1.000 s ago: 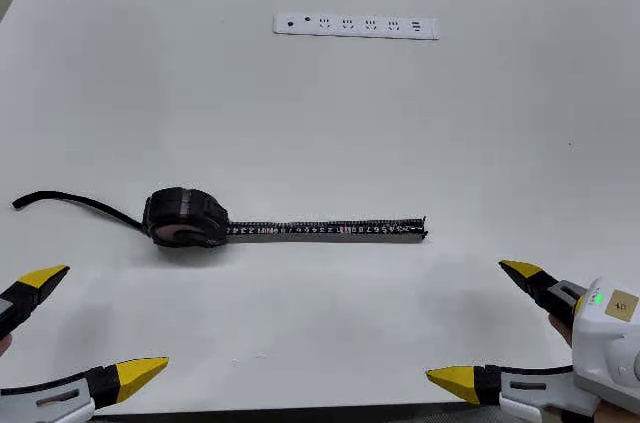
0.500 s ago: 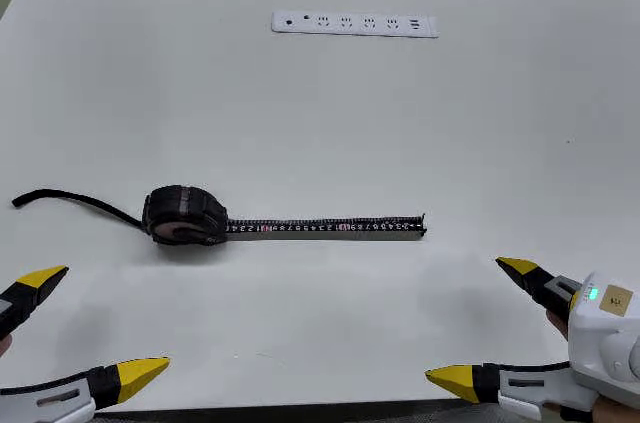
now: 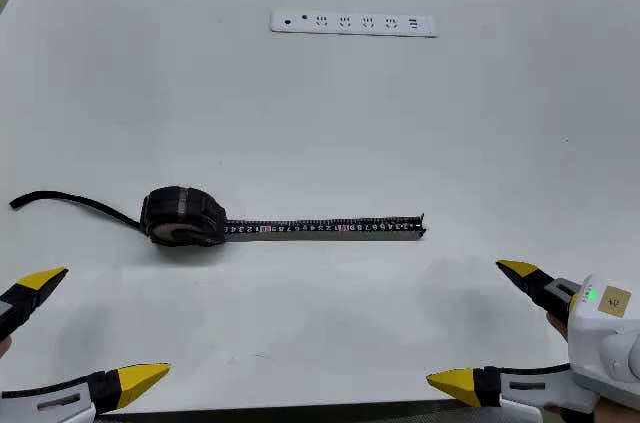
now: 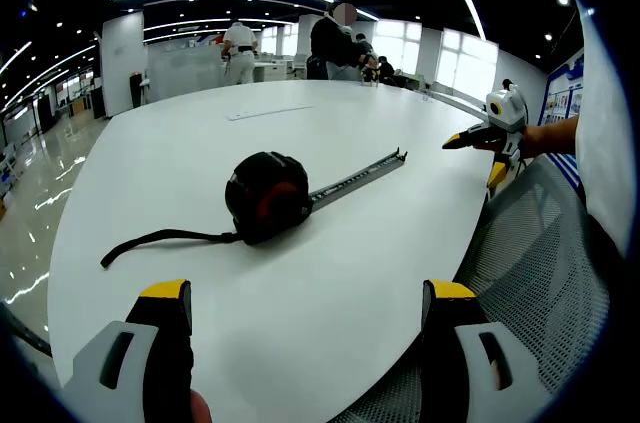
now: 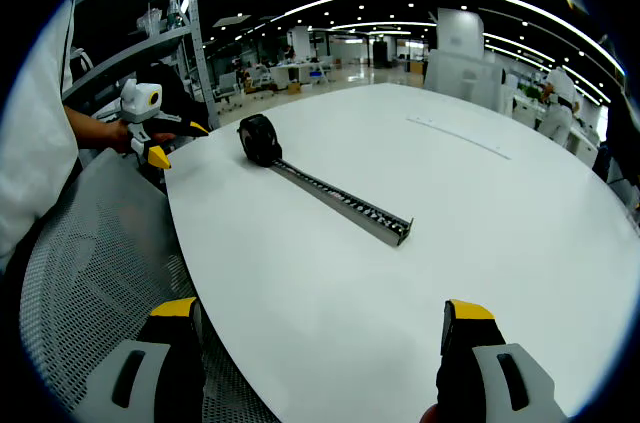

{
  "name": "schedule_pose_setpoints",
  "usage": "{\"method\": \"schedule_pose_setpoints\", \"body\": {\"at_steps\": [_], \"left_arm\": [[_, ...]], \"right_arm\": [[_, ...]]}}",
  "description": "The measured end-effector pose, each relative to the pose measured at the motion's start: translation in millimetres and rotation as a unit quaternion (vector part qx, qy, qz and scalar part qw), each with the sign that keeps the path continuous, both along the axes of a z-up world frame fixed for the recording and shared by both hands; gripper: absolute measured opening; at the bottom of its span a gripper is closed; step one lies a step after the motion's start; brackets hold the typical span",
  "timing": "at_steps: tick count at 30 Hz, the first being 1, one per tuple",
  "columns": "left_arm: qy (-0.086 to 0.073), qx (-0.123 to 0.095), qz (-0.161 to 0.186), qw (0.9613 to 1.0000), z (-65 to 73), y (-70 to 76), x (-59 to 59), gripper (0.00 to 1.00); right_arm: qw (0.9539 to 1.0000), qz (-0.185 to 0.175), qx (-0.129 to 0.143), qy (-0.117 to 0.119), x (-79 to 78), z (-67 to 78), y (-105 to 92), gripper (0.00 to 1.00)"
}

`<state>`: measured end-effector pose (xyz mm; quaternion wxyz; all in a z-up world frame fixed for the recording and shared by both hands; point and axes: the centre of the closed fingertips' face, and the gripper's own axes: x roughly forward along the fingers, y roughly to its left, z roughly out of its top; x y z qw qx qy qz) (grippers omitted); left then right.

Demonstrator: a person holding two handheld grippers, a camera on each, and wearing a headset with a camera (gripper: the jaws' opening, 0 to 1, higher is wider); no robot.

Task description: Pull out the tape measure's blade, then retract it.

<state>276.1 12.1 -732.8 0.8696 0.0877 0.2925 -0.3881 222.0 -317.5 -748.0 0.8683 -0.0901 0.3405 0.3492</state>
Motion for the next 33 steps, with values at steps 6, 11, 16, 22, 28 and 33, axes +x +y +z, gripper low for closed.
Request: {"method": "schedule_pose_setpoints", "body": {"at_steps": [6, 11, 16, 22, 28, 33], "left_arm": [[0.002, -0.002, 0.000, 1.0000, -0.1, -0.1, 0.2, 0.92], [0.002, -0.001, 0.000, 1.0000, 0.3, -0.8, 0.0, 0.92], [0.006, -0.002, 0.000, 1.0000, -0.5, -6.1, 0.1, 0.92], [0.008, -0.001, -0.004, 1.0000, -2.4, -16.9, 2.4, 0.91], [0.010, -0.001, -0.003, 0.9999, -1.9, -25.2, 8.9, 0.90], [0.012, -0.001, -0.004, 0.9999, -0.6, -29.2, 13.6, 0.87]], "right_arm": [[1.0000, 0.000, 0.000, 0.000, 0.4, 0.0, 0.1, 0.99], [1.0000, 0.001, -0.002, 0.000, 0.9, -0.5, -0.8, 0.99], [1.0000, 0.000, -0.001, 0.000, 1.3, -0.4, -0.5, 0.99], [1.0000, 0.001, -0.001, 0.000, 1.8, -0.5, -0.4, 0.99], [1.0000, 0.001, -0.001, 0.000, 2.5, -0.4, -0.5, 0.98], [1.0000, 0.002, -0.004, 0.000, 2.6, -0.8, -0.2, 0.98]]}}
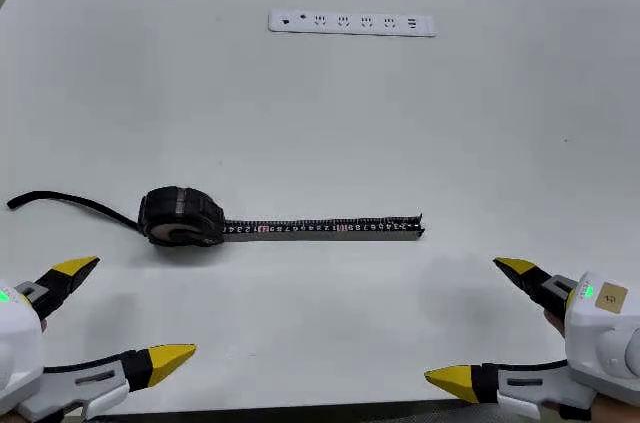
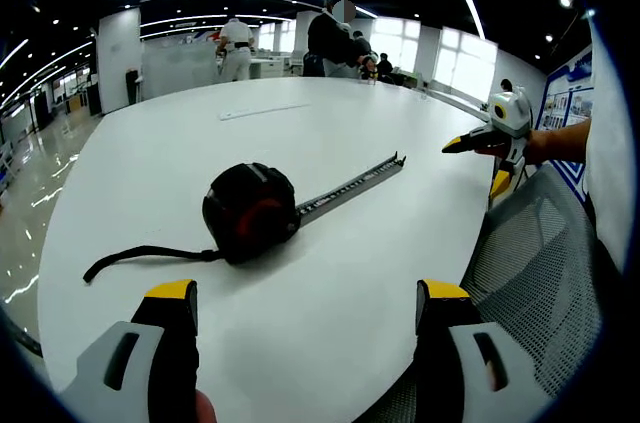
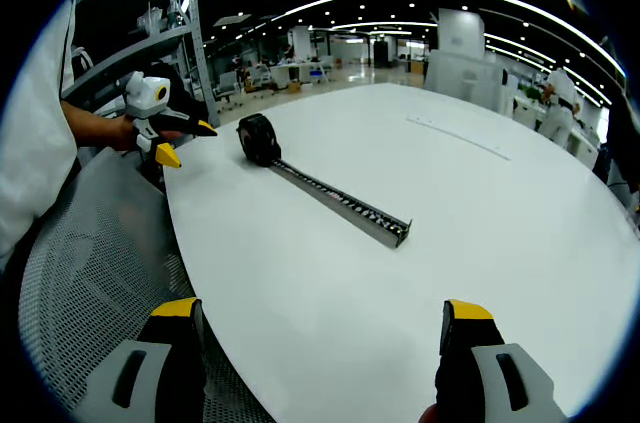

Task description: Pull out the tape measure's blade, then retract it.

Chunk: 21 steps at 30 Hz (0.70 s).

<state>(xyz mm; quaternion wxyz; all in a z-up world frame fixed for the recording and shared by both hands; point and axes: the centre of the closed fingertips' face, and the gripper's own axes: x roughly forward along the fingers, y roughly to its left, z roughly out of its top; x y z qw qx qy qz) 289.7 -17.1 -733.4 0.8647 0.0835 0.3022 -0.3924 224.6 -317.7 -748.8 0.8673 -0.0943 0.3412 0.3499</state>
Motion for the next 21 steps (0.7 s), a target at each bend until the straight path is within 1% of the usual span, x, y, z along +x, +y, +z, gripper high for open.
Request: {"method": "schedule_pose_setpoints", "body": {"at_steps": [7, 9, 13, 21], "left_arm": [[0.002, 0.000, 0.003, 1.0000, -0.4, -5.9, 10.2, 0.88], [0.002, -0.001, 0.001, 1.0000, -0.6, -8.3, 11.9, 0.87], [0.005, -0.002, -0.001, 1.0000, -1.7, -12.8, 14.0, 0.87], [0.002, -0.010, -0.002, 0.9999, -1.7, -23.4, 24.4, 0.86]], "right_arm": [[1.0000, 0.002, -0.001, -0.001, 0.9, 1.0, 0.1, 0.97], [1.0000, 0.001, -0.002, 0.000, 0.9, 0.7, -0.6, 0.97], [1.0000, 0.001, -0.002, 0.001, 0.6, -0.3, -1.4, 0.97], [1.0000, 0.000, 0.000, 0.003, 0.1, -1.2, -1.4, 0.96]]}}
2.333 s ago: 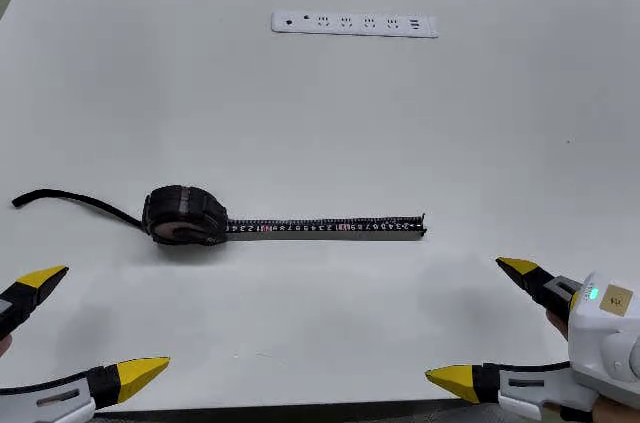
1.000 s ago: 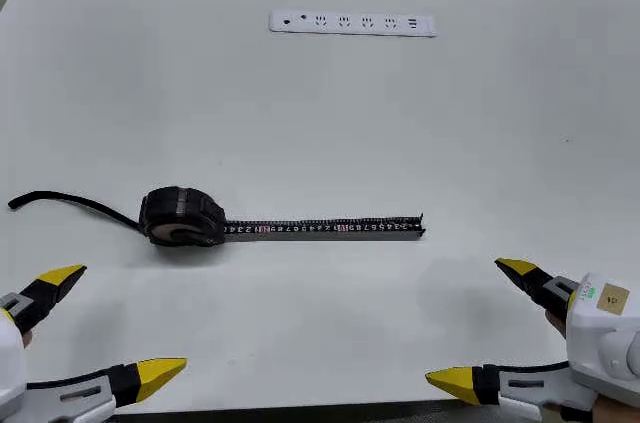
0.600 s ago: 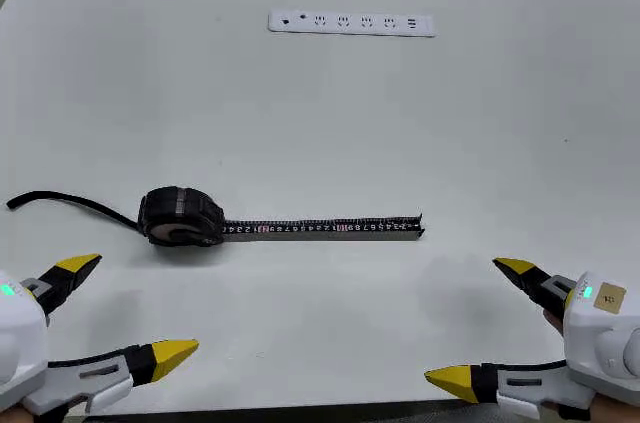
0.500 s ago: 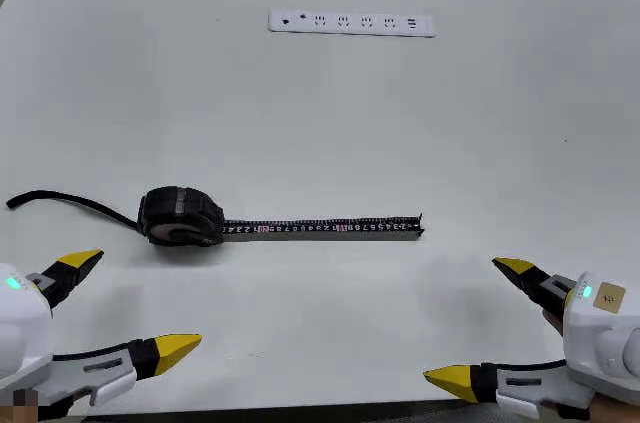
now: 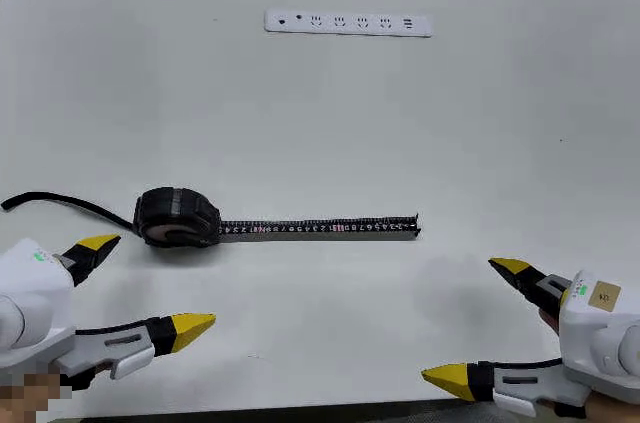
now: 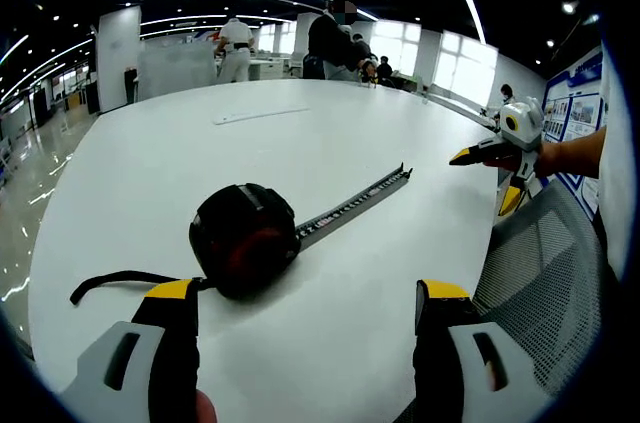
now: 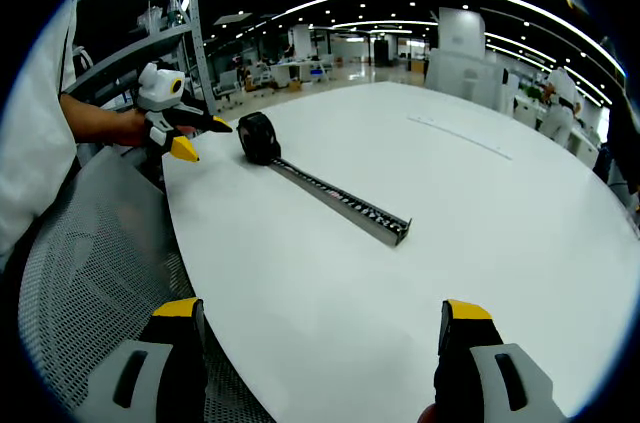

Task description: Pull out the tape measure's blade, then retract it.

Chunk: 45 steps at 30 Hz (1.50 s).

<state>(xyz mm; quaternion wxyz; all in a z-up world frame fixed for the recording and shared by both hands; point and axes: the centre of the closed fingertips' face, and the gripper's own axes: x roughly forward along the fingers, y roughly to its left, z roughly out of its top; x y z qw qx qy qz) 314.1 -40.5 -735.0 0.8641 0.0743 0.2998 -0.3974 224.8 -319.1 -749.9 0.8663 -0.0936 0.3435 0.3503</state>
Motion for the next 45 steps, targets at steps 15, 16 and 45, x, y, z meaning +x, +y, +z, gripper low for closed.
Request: {"method": "schedule_pose_setpoints", "body": {"at_steps": [15, 16, 45], "left_arm": [[-0.017, 0.002, 0.007, 0.9998, 1.5, -10.9, 22.0, 0.86], [-0.017, 0.003, 0.012, 0.9998, 1.2, -10.2, 23.4, 0.86], [-0.016, 0.027, 0.129, 0.9912, -9.4, -10.4, 52.1, 0.74]], "right_arm": [[1.0000, -0.001, 0.005, 0.001, 3.6, -1.1, 2.9, 0.96], [1.0000, 0.000, 0.004, 0.001, 4.1, -1.6, 2.8, 0.96], [0.9983, 0.055, -0.015, -0.013, 39.0, -2.9, 0.3, 0.74]]}}
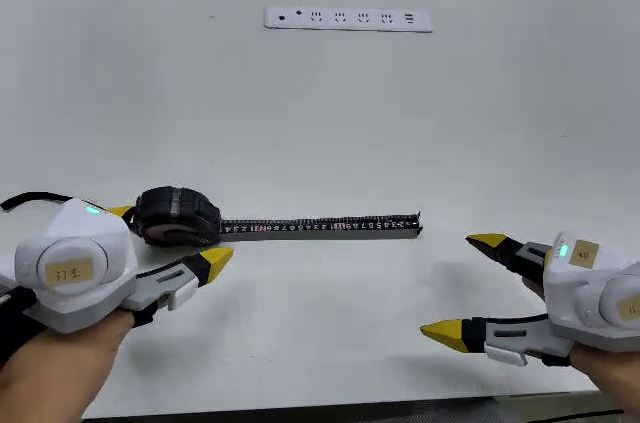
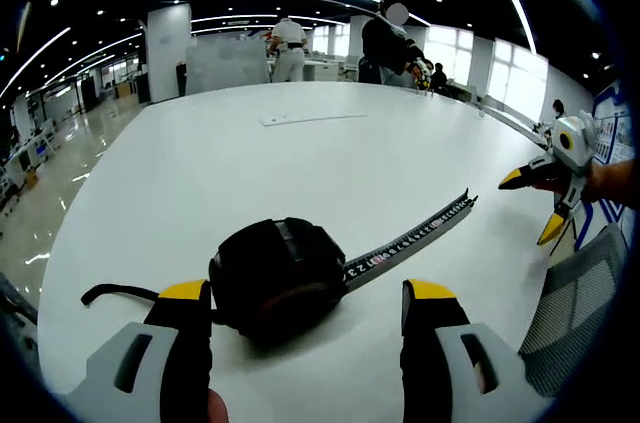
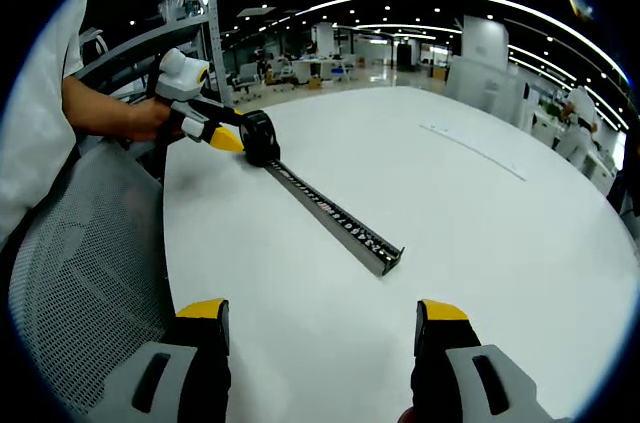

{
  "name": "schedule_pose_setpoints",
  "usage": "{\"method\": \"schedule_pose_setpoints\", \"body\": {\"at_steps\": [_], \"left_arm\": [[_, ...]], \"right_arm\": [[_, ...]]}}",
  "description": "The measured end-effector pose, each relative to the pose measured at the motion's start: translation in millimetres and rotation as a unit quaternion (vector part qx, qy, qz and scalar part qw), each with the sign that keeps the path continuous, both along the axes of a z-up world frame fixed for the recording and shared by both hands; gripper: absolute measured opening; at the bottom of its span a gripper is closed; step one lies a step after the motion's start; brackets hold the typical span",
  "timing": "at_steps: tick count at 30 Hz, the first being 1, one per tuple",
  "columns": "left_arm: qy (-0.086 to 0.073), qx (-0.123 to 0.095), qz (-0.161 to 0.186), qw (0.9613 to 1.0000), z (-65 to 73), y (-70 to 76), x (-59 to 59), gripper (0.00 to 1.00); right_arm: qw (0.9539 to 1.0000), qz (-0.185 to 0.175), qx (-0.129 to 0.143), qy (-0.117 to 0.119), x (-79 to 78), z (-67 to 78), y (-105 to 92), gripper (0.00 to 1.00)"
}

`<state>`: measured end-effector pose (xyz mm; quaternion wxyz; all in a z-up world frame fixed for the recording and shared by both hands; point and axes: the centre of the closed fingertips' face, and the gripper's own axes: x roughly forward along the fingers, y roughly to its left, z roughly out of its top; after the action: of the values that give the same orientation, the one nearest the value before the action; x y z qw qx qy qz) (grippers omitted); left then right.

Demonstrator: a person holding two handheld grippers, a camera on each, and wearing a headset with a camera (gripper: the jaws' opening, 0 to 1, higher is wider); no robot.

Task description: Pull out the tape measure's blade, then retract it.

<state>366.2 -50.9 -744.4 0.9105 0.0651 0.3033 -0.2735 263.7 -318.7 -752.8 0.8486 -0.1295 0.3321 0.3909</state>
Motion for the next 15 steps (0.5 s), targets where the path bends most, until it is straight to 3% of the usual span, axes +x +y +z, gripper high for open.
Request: {"method": "schedule_pose_setpoints", "body": {"at_steps": [9, 15], "left_arm": [[-0.002, 0.010, 0.018, 0.9998, -3.6, 0.3, 3.3, 0.74], [0.006, -0.010, 0.048, 0.9988, -3.0, 0.9, 7.4, 0.73]], "right_arm": [[0.9995, 0.026, -0.017, 0.008, 19.5, -1.6, -3.3, 0.64], [0.9985, 0.049, -0.023, 0.005, 30.3, 0.2, -1.5, 0.60]]}}
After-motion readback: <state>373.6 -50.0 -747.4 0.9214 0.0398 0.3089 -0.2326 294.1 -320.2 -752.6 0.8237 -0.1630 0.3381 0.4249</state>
